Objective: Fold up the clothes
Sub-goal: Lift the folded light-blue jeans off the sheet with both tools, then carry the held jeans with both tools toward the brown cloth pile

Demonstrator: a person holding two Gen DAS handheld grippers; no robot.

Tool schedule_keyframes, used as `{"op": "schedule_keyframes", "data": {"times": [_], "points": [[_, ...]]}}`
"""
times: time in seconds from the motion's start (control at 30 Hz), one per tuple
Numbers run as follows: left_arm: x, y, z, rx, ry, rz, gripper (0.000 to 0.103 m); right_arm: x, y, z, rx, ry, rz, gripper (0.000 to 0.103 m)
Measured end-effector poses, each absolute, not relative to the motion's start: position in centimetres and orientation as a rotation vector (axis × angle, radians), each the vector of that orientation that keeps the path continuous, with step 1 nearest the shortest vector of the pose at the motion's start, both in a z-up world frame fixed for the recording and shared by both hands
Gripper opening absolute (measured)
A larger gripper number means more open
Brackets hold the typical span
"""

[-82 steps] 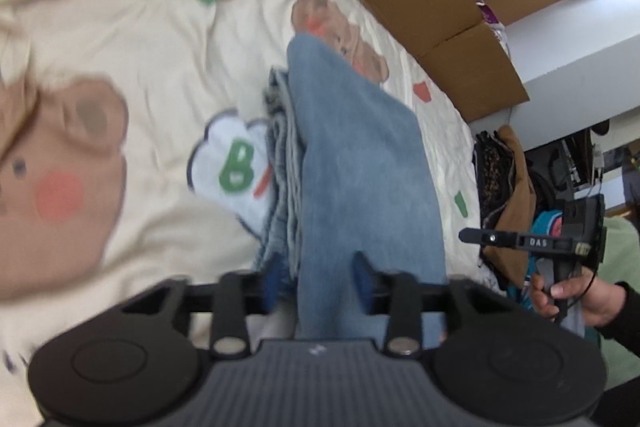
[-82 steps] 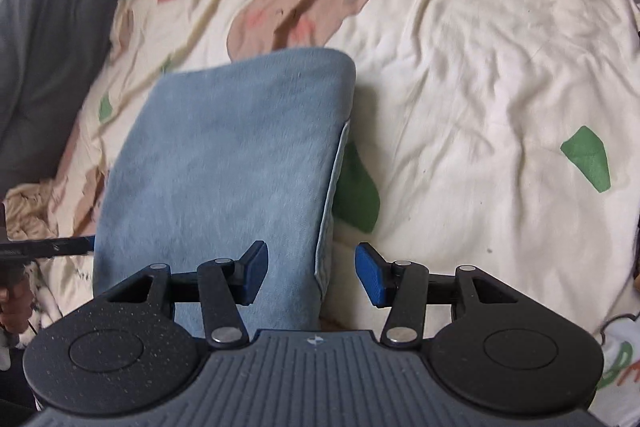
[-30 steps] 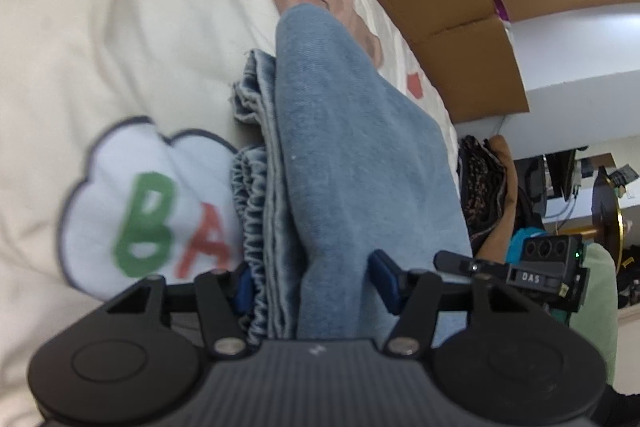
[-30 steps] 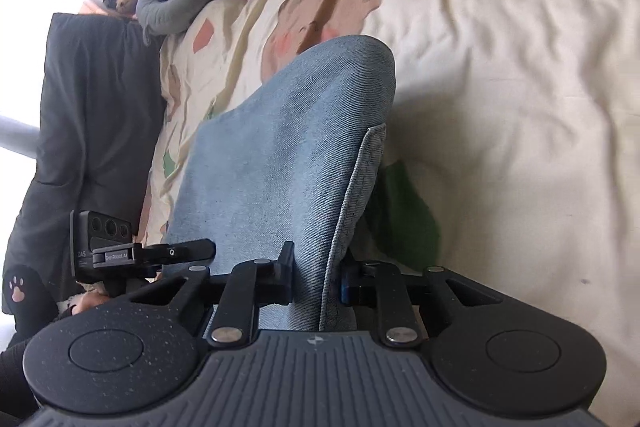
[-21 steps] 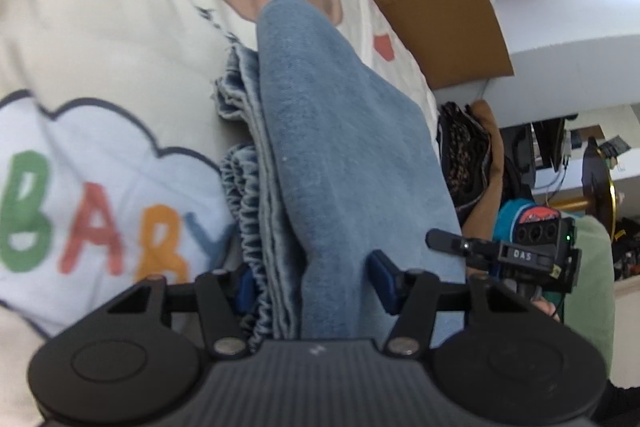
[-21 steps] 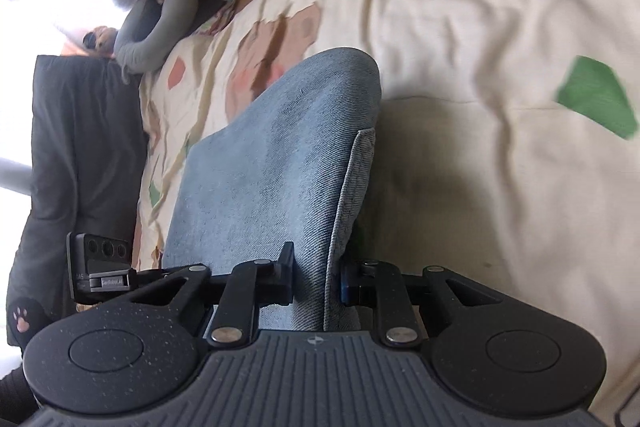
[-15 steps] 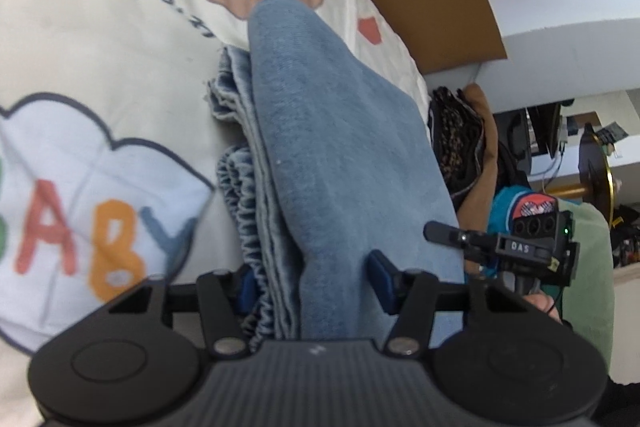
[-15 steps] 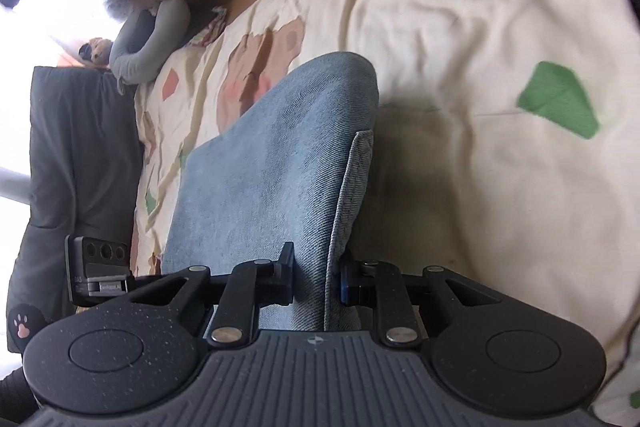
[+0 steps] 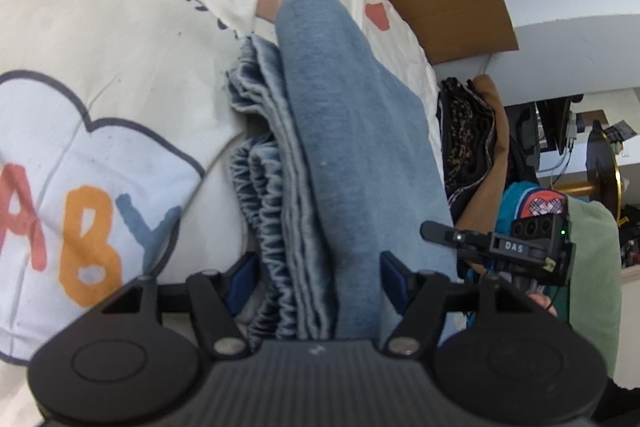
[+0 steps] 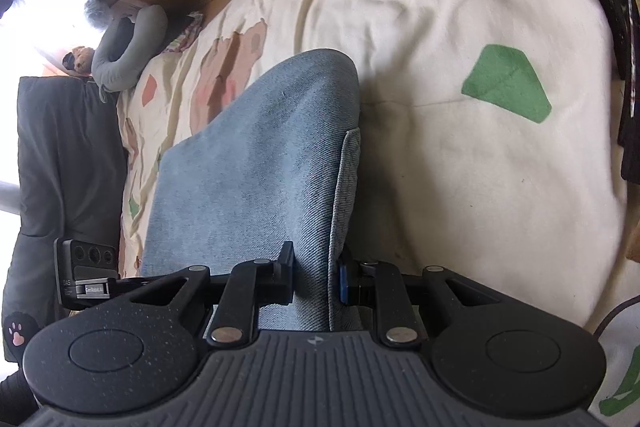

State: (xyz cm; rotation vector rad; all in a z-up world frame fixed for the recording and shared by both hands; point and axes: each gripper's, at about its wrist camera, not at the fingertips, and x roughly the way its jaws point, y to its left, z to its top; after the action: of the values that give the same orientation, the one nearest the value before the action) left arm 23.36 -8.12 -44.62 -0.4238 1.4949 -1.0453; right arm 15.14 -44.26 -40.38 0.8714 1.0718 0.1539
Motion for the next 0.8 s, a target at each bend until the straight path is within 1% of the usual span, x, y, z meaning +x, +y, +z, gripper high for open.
{"op": "schedule_keyframes", "data": {"times": [0.13, 0.27, 0.3, 0.37, 0.47, 0.53, 0.8], "points": [[23.6, -8.1, -45.6, -0.471, 1.510, -1.058, 0.073, 15.1, -44.5, -41.2, 0.888, 1.076, 0.151, 0.020], [23.9, -8.4, -46.3, -0.520, 1.517, -1.072, 0.073, 14.9, -44.9, -41.8, 0.926, 1.076, 0.153, 0.021], [23.9, -8.6, -46.4, -0.529, 1.519, -1.075, 0.071, 14.9, -44.9, -42.0, 0.937, 1.076, 0.154, 0.021], [23.9, -9.0, -46.7, -0.559, 1.527, -1.096, 0.060, 14.8, -44.8, -41.9, 0.936, 1.070, 0.161, 0.021], [24.0, -9.1, -47.1, -0.595, 1.541, -1.106, 0.055, 14.9, -44.7, -41.6, 0.916, 1.070, 0.166, 0.021], [24.1, -9.0, -47.0, -0.608, 1.547, -1.114, 0.048, 15.0, -44.6, -41.4, 0.911, 1.065, 0.170, 0.020], [24.1, -10.0, -44.9, -0.584, 1.517, -1.143, 0.043, 15.1, -44.1, -39.1, 0.879, 1.041, 0.192, 0.019]]}}
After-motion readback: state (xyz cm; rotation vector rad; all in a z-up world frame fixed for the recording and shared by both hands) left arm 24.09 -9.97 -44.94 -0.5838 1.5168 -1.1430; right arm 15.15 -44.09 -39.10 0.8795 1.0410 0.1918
